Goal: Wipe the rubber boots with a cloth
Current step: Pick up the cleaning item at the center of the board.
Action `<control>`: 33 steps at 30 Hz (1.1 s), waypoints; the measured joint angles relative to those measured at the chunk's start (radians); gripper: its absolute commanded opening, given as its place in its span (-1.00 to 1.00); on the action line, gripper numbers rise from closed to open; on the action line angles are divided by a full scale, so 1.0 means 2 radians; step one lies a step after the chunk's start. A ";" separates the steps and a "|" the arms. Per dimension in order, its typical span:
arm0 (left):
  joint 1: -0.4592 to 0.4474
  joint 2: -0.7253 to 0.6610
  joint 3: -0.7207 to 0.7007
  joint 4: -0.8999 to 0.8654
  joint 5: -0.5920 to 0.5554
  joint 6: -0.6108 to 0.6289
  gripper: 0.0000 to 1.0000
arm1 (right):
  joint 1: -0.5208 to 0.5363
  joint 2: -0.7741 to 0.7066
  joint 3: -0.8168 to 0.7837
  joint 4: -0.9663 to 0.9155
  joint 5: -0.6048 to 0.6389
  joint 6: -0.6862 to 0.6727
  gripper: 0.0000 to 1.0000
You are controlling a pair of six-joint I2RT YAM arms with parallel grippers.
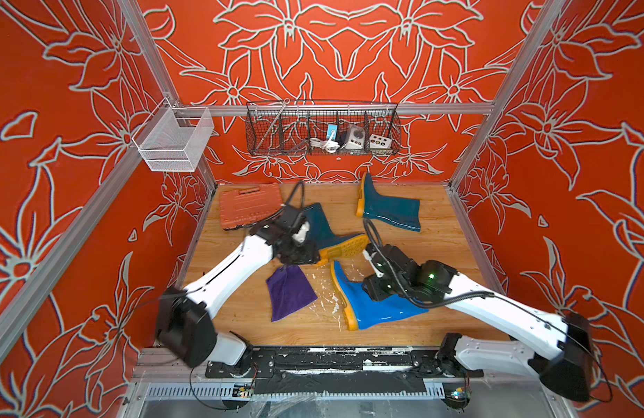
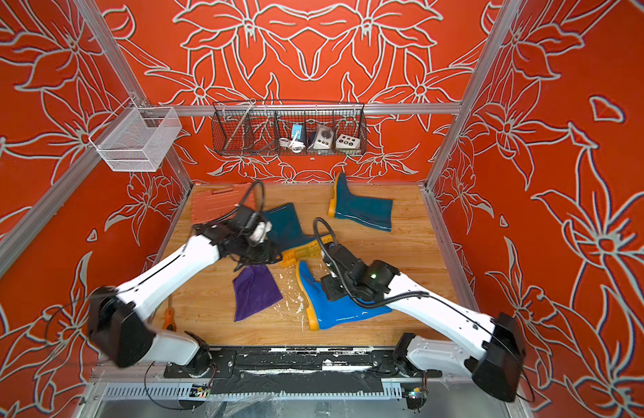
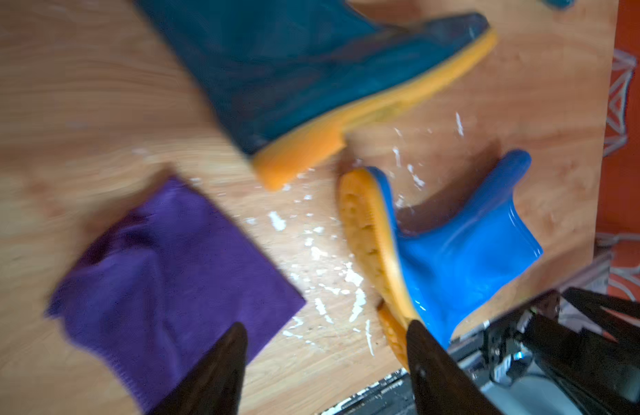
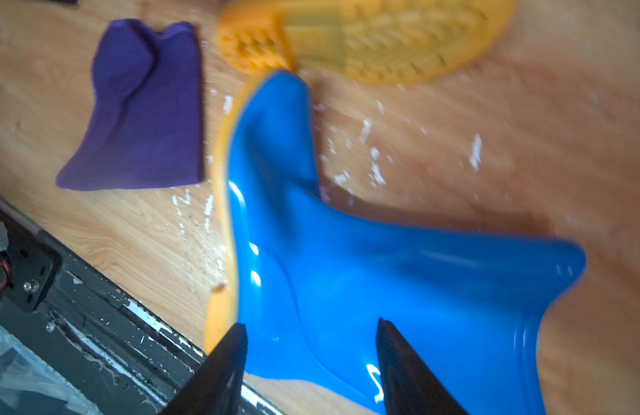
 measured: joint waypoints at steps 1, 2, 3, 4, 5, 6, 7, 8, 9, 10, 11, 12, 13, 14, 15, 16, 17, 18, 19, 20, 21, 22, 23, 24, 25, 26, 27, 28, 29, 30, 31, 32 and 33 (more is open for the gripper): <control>0.028 -0.042 -0.032 0.004 -0.012 -0.008 0.41 | 0.016 0.033 0.027 0.007 0.004 -0.009 0.48; 0.051 -0.078 -0.059 0.005 -0.025 -0.015 0.43 | 0.031 0.069 0.054 0.015 0.008 -0.016 0.54; 0.068 -0.109 -0.079 0.004 -0.036 -0.020 0.46 | 0.042 0.099 0.076 0.020 0.008 -0.020 0.59; 0.085 -0.139 -0.097 0.003 -0.046 -0.024 0.47 | 0.055 0.135 0.103 0.028 0.010 -0.024 0.68; 0.104 -0.165 -0.112 0.001 -0.057 -0.027 0.48 | 0.064 0.168 0.128 0.034 0.010 -0.027 0.84; 0.121 -0.186 -0.122 0.000 -0.064 -0.029 0.48 | 0.072 0.200 0.151 0.038 0.011 -0.028 0.92; 0.142 -0.208 -0.132 -0.001 -0.072 -0.031 0.48 | 0.080 0.234 0.176 0.042 0.011 -0.032 0.97; 0.162 -0.225 -0.140 -0.001 -0.076 -0.032 0.49 | 0.088 0.268 0.202 0.045 0.013 -0.034 0.97; 0.177 -0.238 -0.145 -0.001 -0.081 -0.032 0.49 | 0.093 0.294 0.222 0.046 0.013 -0.036 0.97; 0.192 -0.251 -0.150 -0.002 -0.086 -0.033 0.50 | 0.099 0.326 0.248 0.047 0.014 -0.038 0.97; 0.204 -0.264 -0.154 -0.003 -0.091 -0.032 0.50 | 0.103 0.355 0.272 0.046 0.016 -0.039 0.97; 0.210 -0.270 -0.155 -0.005 -0.093 -0.032 0.50 | 0.106 0.378 0.292 0.045 0.018 -0.040 0.97; 0.213 -0.275 -0.156 -0.006 -0.095 -0.032 0.50 | 0.110 0.404 0.316 0.043 0.019 -0.041 0.97; 0.216 -0.278 -0.156 -0.007 -0.096 -0.031 0.51 | 0.113 0.428 0.338 0.041 0.021 -0.040 0.97; 0.216 -0.279 -0.156 -0.007 -0.096 -0.030 0.51 | 0.114 0.445 0.353 0.039 0.022 -0.040 0.98; 0.217 -0.280 -0.156 -0.008 -0.096 -0.029 0.51 | 0.115 0.463 0.369 0.037 0.023 -0.039 0.97; 0.217 -0.279 -0.157 -0.008 -0.095 -0.028 0.51 | 0.116 0.478 0.382 0.037 0.023 -0.038 0.98; 0.218 -0.278 -0.157 -0.008 -0.095 -0.027 0.51 | 0.116 0.490 0.391 0.036 0.025 -0.036 0.97; 0.218 -0.277 -0.157 -0.007 -0.094 -0.025 0.51 | 0.115 0.500 0.399 0.036 0.026 -0.033 0.97; 0.219 -0.275 -0.158 -0.006 -0.093 -0.024 0.51 | 0.115 0.511 0.407 0.034 0.027 -0.031 0.97; 0.219 -0.273 -0.160 -0.006 -0.092 -0.024 0.51 | 0.115 0.521 0.416 0.031 0.027 -0.029 0.97; 0.219 -0.273 -0.161 -0.006 -0.091 -0.023 0.51 | 0.115 0.531 0.426 0.026 0.029 -0.028 0.97; 0.219 -0.272 -0.163 -0.005 -0.089 -0.023 0.51 | 0.115 0.543 0.440 0.020 0.031 -0.027 0.98; 0.219 -0.272 -0.163 -0.005 -0.088 -0.023 0.51 | 0.115 0.554 0.454 0.014 0.032 -0.027 0.92; 0.219 -0.272 -0.164 -0.004 -0.085 -0.023 0.51 | 0.116 0.561 0.467 0.004 0.034 -0.027 0.74; 0.219 -0.272 -0.164 -0.004 -0.085 -0.021 0.51 | 0.117 0.566 0.477 -0.001 0.038 -0.029 0.31; 0.219 -0.272 -0.165 -0.004 -0.084 -0.021 0.51 | 0.117 0.569 0.478 0.000 0.039 -0.029 -0.06; 0.221 -0.272 -0.165 -0.005 -0.085 -0.019 0.51 | 0.118 0.569 0.477 0.004 0.039 -0.028 -0.47; 0.222 -0.272 -0.165 -0.005 -0.085 -0.019 0.51 | 0.118 0.566 0.469 0.013 0.040 -0.028 -0.82; 0.222 -0.272 -0.165 -0.005 -0.084 -0.017 0.51 | 0.118 0.560 0.455 0.024 0.040 -0.028 -1.00; 0.222 -0.272 -0.165 -0.004 -0.081 -0.016 0.51 | 0.119 0.553 0.440 0.039 0.040 -0.028 -1.00; 0.222 -0.272 -0.165 -0.004 -0.077 -0.015 0.51 | 0.121 0.543 0.421 0.055 0.040 -0.029 -1.00; 0.222 -0.272 -0.165 -0.004 -0.075 -0.014 0.51 | 0.121 0.533 0.404 0.068 0.040 -0.031 -1.00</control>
